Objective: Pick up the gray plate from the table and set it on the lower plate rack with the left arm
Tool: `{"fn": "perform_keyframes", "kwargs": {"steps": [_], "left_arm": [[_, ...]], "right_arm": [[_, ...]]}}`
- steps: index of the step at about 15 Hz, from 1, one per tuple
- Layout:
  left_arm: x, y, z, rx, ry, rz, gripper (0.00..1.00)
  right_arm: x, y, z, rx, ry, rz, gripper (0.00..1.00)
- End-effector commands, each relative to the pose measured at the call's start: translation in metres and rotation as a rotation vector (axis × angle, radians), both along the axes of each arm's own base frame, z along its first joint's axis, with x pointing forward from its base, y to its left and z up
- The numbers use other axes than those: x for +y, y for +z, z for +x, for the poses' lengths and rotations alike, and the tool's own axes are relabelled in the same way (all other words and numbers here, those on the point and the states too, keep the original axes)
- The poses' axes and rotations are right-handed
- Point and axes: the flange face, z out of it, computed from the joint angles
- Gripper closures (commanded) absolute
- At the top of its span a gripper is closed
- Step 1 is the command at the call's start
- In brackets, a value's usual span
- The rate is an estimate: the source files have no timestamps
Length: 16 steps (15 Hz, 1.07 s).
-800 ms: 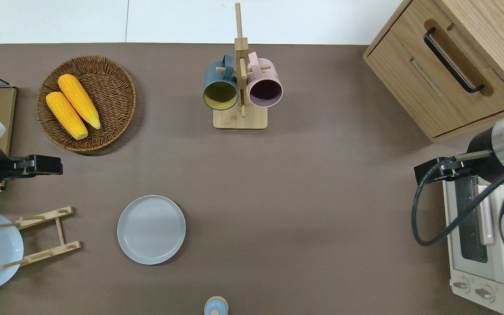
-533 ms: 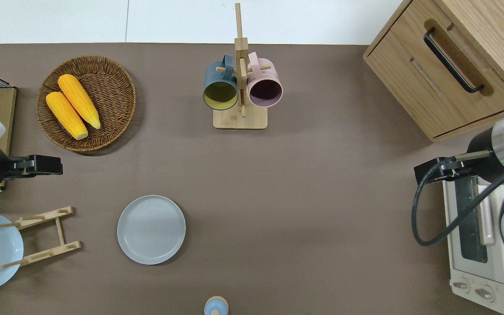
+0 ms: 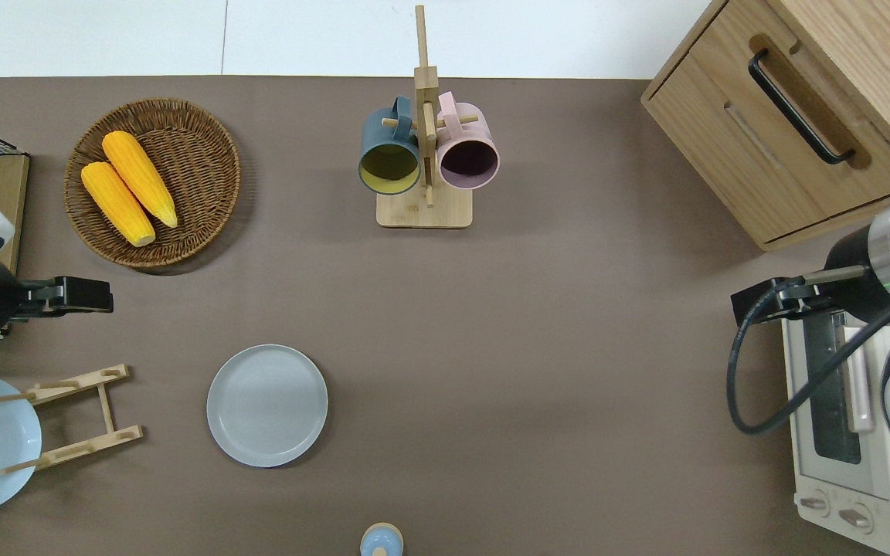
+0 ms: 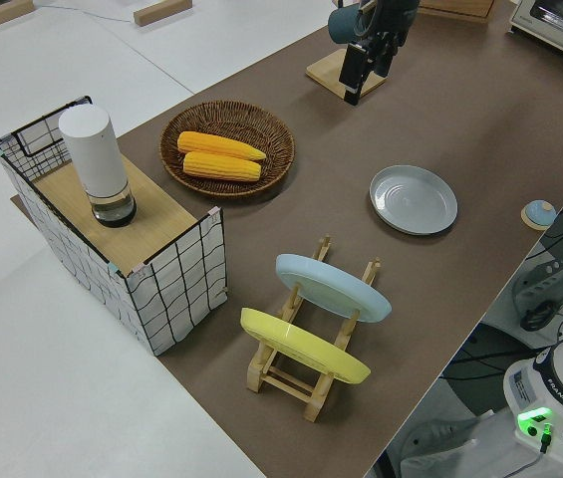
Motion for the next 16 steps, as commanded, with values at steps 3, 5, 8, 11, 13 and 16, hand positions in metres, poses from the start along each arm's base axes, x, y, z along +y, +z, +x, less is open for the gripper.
{"fn": "perform_keyframes", "kwargs": {"steps": [3,5,8,11,13,16], "left_arm": [[-0.003,0.003,-0.012,0.068,0.008,0.0,0.01],[-0.002,0.002,-0.018,0.097,0.008,0.0,0.01],[-0.004,-0.007,-0.034,0.121,0.008,0.007,0.01],[-0.005,-0.017,-0.052,0.114,0.011,0.008,0.01],[-0.004,-0.02,-0.059,0.102,0.014,-0.004,0.01],[-0.004,-0.025,-0.063,0.095,0.017,-0.01,0.01]], "right_arm": [[-0.002,0.004,-0.002,0.0,-0.014,-0.008,0.017],[-0.002,0.004,-0.002,0.0,-0.014,-0.008,0.017],[-0.002,0.004,-0.002,0.0,-0.014,-0.008,0.017],[-0.002,0.003,-0.002,0.002,-0.014,-0.008,0.017],[-0.003,0.003,-0.002,0.002,-0.016,-0.008,0.017],[-0.003,0.004,-0.002,0.0,-0.016,-0.008,0.017]]}}
